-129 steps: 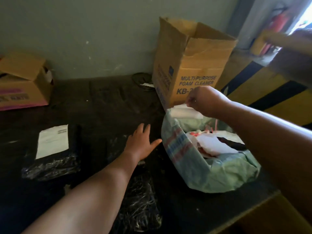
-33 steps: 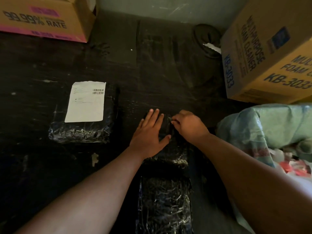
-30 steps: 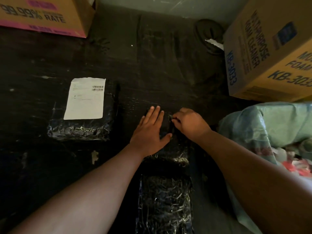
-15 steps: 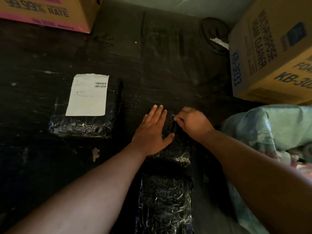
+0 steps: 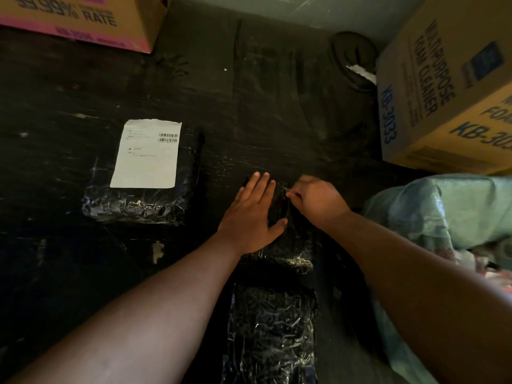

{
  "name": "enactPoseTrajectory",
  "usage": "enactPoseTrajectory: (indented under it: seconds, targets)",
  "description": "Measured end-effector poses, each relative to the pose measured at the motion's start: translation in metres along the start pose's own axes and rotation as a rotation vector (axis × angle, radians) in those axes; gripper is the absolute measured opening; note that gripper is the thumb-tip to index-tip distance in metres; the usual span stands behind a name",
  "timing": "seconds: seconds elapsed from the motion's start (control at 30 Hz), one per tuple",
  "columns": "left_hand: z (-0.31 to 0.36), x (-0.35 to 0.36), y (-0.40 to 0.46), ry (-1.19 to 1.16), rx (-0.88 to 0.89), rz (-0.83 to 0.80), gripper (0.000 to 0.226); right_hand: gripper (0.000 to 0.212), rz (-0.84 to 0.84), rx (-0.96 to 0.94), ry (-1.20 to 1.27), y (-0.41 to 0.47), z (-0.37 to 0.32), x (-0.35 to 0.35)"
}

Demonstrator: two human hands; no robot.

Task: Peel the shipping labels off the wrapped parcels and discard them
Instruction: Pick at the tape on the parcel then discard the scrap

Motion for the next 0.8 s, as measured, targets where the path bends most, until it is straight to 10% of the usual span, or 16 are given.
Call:
enactPoseTrajectory:
  seconds: [0.8]
  targets:
    - [0.001,-0.002,-0.001,-0.012,0.004,-0.001,0.090,0.020,0.070,0.004,0.156,-0.006,0.008,0.001]
Point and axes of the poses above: each hand's wrist, its own y-axis towards the middle knuckle, its own x-axis out of the palm, z = x × y, the point moved 2 cm from there along y, towards the middle knuckle, and after that the axes turned 5 degrees about x, right-handed, at the moved point
